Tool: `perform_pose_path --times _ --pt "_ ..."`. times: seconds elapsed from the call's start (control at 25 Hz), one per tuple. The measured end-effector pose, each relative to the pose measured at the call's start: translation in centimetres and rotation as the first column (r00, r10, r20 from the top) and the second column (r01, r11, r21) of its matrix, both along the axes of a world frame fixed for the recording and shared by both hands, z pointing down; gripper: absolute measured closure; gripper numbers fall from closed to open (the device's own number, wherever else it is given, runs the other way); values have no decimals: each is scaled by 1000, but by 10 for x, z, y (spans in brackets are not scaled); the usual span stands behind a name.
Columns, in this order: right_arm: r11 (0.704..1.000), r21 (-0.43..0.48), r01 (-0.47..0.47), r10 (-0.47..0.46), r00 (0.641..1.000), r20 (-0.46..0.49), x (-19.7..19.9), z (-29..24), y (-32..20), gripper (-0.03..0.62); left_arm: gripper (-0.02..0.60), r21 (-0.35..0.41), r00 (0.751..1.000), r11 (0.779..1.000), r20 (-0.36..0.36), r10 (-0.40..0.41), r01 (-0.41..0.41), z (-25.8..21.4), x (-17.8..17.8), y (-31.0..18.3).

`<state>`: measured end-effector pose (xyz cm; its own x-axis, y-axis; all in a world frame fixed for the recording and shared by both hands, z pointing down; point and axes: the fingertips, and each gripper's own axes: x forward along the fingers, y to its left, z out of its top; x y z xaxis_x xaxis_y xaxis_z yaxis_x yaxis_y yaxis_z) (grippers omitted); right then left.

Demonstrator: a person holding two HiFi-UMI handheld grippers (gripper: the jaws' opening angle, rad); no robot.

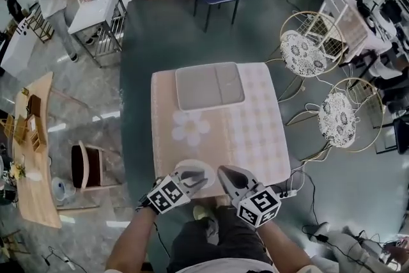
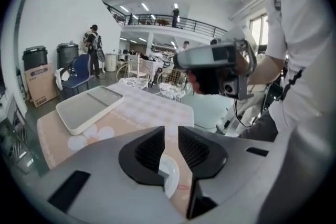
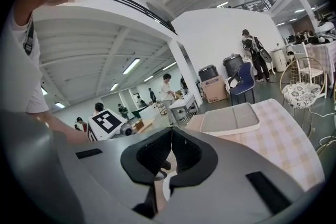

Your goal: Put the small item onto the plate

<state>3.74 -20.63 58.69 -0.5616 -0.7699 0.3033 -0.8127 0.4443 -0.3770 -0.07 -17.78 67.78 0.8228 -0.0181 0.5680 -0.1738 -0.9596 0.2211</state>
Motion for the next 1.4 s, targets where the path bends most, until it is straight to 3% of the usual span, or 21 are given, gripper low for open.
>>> perform_pose_path --times 0.2,0.48,0.68,0.88,1.0,1.24,1.4 --pt "1000 12 7 -7 1000 -9 2 -34 5 579 564 -15 981 987 -102 -162 161 -56 3 -1" --pt "1000 21 11 -11 1000 -12 -5 -66 17 579 578 -61 915 938 -209 -345 340 -123 2 3" --pt "999 46 19 -18 1000 -12 -15 -86 22 580 578 -95 839 880 -267 -474 466 -165 -3 10" --pt "997 73 22 -21 1000 -7 -21 -110 30 579 578 -147 740 798 -306 -599 585 -197 -13 18" --pt "995 94 32 -31 999 -12 -25 -125 32 580 578 -157 706 773 -326 -628 615 -214 -18 21" --pt "988 147 51 -46 998 -38 -29 -148 24 580 578 -114 674 750 -367 -641 651 -239 -26 11" --pt "980 187 69 -59 996 -59 -29 -167 14 580 578 -65 667 745 -399 -629 664 -257 -23 2"
